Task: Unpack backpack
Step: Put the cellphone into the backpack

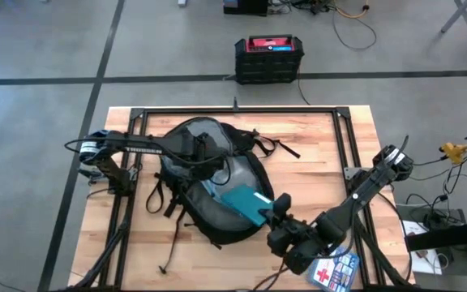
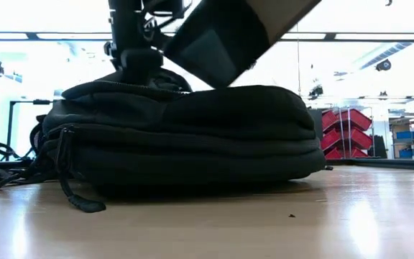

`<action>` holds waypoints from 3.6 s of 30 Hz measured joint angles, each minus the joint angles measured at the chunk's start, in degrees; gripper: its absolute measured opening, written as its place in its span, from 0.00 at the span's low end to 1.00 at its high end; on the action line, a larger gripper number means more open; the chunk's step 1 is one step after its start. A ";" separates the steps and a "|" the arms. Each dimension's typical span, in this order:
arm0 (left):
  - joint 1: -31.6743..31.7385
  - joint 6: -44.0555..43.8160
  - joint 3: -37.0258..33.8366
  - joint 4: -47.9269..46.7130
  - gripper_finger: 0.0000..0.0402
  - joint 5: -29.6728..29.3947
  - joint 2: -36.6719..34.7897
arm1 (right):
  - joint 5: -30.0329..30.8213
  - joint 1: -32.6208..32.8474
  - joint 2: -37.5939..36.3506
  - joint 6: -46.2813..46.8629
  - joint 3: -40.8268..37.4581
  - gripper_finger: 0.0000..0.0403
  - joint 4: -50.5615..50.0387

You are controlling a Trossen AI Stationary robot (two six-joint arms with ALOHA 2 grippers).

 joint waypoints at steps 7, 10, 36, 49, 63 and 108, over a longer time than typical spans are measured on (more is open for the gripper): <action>-0.32 1.13 4.00 -0.91 0.01 -0.33 -3.22 | -1.94 -5.73 2.44 -14.80 -0.37 0.02 10.22; -0.90 1.90 7.17 -0.93 0.01 -0.65 -5.62 | -1.99 -9.55 5.17 -20.58 -0.39 0.02 14.56; -1.97 5.15 5.88 6.21 0.00 -3.30 -8.18 | -14.37 -35.49 15.73 -5.06 -0.39 0.42 27.98; -1.75 4.05 -5.00 12.07 0.01 -3.18 -8.35 | -26.96 -26.16 -0.36 7.41 -0.39 0.83 6.56; -5.26 2.79 -13.39 12.04 0.23 1.22 -13.73 | -46.91 -2.45 -10.63 55.51 -0.85 0.77 -35.35; -25.11 24.85 -11.14 77.49 0.41 15.39 8.19 | -61.28 16.27 -10.50 82.49 -29.75 0.00 -4.94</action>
